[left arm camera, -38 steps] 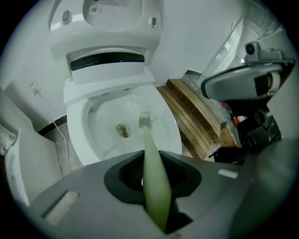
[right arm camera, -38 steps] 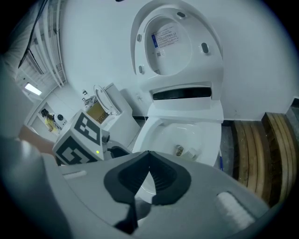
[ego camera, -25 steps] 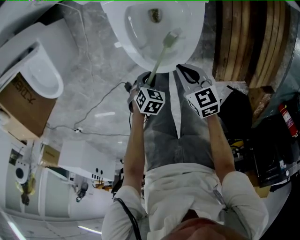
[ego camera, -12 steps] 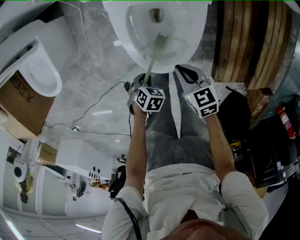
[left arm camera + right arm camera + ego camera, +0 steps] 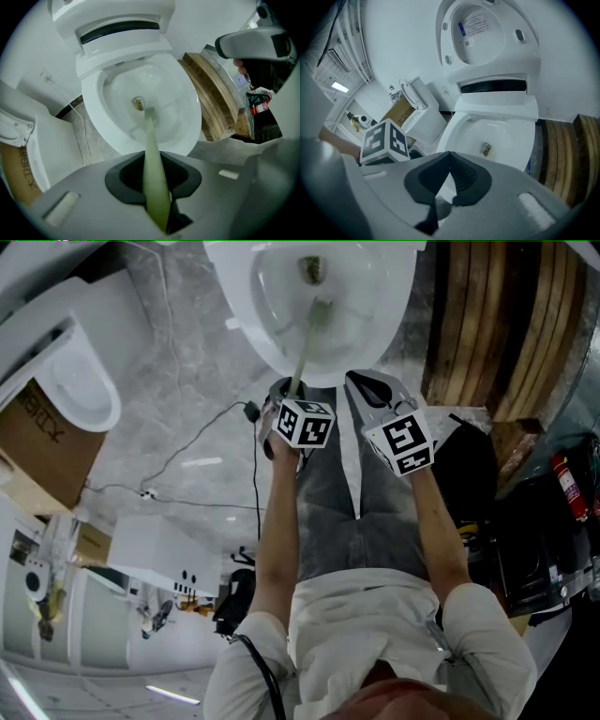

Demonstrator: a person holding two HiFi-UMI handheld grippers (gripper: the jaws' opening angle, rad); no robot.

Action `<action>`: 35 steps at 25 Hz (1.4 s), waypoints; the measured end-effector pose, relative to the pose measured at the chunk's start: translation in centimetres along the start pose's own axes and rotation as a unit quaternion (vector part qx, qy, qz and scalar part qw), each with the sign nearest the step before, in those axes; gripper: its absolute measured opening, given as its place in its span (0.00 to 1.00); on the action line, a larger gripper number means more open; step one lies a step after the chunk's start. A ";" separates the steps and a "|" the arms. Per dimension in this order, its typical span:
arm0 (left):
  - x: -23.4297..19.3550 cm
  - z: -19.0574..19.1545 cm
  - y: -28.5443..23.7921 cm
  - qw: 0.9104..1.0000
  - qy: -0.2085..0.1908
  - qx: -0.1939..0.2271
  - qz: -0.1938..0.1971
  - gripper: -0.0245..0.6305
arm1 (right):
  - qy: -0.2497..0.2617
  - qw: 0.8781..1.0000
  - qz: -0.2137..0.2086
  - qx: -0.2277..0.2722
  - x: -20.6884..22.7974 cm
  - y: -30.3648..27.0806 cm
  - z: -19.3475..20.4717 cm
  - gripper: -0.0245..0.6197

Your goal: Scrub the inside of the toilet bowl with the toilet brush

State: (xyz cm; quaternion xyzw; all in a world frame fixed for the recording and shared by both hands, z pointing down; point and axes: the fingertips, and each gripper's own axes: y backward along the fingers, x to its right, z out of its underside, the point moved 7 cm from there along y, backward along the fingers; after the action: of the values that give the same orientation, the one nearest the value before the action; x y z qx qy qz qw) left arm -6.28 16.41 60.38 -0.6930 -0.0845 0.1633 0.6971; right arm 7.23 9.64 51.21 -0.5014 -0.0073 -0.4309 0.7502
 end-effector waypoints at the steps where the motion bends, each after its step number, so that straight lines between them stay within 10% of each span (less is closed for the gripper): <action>1: -0.1 -0.2 -0.2 1.000 0.004 -0.001 0.001 0.19 | -0.001 1.000 0.000 0.001 0.1 0.0 0.0 0.04; 35: -3.9 -8.0 -8.3 0.996 0.067 -0.056 -0.020 0.19 | -0.024 1.000 -0.002 -0.004 3.7 0.4 0.6 0.04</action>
State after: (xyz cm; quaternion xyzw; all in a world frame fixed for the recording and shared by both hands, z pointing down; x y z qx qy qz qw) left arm -6.29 7.67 68.86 -0.7383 -0.0605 0.0979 0.6646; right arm 10.03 7.83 52.86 -0.5144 -0.0250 -0.4204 0.7470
